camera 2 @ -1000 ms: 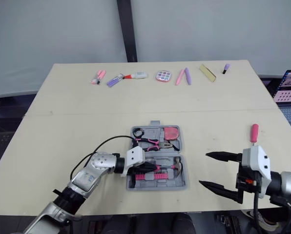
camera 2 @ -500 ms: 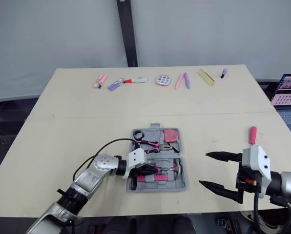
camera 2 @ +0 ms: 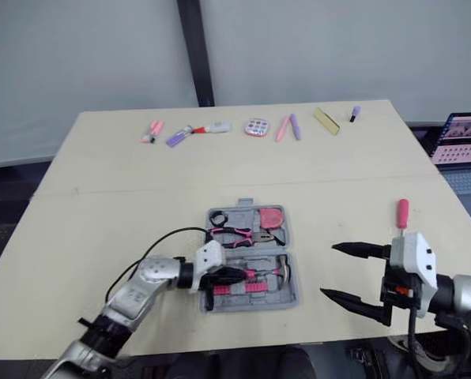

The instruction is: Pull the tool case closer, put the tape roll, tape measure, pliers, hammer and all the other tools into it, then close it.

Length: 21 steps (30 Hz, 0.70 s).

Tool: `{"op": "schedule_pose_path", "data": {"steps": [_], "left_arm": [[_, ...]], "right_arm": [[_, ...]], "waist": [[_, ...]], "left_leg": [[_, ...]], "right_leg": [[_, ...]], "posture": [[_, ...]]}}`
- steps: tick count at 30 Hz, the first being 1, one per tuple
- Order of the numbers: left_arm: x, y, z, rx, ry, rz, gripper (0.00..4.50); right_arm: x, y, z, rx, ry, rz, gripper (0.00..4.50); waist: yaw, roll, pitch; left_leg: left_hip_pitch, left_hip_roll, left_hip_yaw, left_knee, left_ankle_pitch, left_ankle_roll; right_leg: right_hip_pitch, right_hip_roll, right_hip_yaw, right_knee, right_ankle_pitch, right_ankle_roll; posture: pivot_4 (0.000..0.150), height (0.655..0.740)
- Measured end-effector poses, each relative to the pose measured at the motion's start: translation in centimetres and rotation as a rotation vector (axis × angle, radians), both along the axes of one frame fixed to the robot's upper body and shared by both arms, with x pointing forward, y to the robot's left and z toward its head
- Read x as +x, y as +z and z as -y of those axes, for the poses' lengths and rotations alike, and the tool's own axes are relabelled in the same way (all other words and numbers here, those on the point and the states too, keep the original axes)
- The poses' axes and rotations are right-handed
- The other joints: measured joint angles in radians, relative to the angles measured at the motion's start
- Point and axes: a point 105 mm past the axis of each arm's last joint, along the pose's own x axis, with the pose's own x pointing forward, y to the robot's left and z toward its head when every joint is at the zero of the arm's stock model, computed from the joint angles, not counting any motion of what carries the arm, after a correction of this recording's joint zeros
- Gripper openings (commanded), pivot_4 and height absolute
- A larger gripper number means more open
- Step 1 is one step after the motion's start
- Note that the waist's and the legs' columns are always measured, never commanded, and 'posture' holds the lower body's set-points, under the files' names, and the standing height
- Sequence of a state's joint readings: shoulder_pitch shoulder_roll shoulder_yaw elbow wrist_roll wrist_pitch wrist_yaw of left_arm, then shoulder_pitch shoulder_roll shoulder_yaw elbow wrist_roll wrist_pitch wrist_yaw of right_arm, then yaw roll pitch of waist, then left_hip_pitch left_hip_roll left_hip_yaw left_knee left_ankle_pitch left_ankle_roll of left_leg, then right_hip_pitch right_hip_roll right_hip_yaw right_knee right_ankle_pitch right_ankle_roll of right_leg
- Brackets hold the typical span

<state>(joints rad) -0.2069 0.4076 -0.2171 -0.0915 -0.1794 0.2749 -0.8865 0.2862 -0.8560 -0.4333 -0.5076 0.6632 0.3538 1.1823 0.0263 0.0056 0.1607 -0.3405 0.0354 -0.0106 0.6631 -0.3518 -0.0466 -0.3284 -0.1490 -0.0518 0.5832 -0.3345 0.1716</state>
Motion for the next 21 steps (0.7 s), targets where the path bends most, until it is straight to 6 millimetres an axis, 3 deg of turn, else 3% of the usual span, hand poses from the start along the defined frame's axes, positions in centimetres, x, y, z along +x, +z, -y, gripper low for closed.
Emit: {"op": "schedule_pose_path", "data": {"steps": [3, 6, 9, 12, 17, 21], "left_arm": [[-0.3, 4.3, -1.6, -0.076, 0.028, 0.132, 0.03], [-1.4, 5.0, -3.6, -0.1, 0.072, 0.138, 0.03], [-3.5, 4.3, -5.8, -0.082, 0.124, 0.093, 0.87], [-5.6, 4.0, -7.4, -0.072, 0.164, 0.07, 2.43], [-9.2, 2.8, -10.0, -0.027, 0.23, 0.019, 4.45], [-10.5, 2.9, -11.6, 0.011, 0.264, 0.066, 4.45]], "right_arm": [[0.2, -0.3, -0.4, 0.008, 0.009, -0.003, 4.5], [0.3, -0.5, -0.6, 0.014, 0.004, -0.003, 4.5], [0.1, -1.2, -0.9, 0.03, 0.002, -0.022, 4.5], [-0.1, -1.7, -1.1, 0.04, 0.0, -0.034, 4.5], [-0.2, -1.9, -1.1, 0.044, 0.0, -0.034, 4.5], [-0.3, -2.0, -1.4, 0.048, 0.017, -0.03, 4.5]], "waist": [[0.0, 0.001, 0.003], [-0.001, 0.002, 0.005], [-0.002, 0.0, 0.008], [-0.003, -0.001, 0.011], [-0.003, -0.001, 0.011], [0.001, -0.001, 0.011]], "left_leg": [[-0.003, 0.0, 0.0, 0.001, 0.0, 0.0], [-0.003, 0.0, 0.0, 0.0, 0.0, 0.0], [-0.003, 0.0, 0.0, 0.0, 0.0, 0.0], [-0.003, 0.0, 0.0, 0.001, 0.0, 0.0], [-0.003, 0.0, 0.001, -0.001, -0.001, -0.001], [-0.011, 0.0, 0.0, 0.003, -0.001, 0.0]], "right_leg": [[-0.001, 0.0, 0.0, -0.001, 0.0, 0.001], [-0.002, 0.0, -0.001, -0.001, 0.0, 0.001], [-0.002, 0.0, 0.0, -0.001, 0.0, 0.001], [-0.003, 0.0, 0.0, -0.004, 0.0, 0.001], [-0.005, 0.0, 0.0, -0.006, 0.0, -0.001], [-0.013, 0.0, 0.001, -0.001, 0.0, -0.002]], "posture": [[0.15, 0.74], [0.15, 0.74], [0.15, 0.74], [0.15, 0.74], [0.15, 0.74], [0.15, 0.74]]}}
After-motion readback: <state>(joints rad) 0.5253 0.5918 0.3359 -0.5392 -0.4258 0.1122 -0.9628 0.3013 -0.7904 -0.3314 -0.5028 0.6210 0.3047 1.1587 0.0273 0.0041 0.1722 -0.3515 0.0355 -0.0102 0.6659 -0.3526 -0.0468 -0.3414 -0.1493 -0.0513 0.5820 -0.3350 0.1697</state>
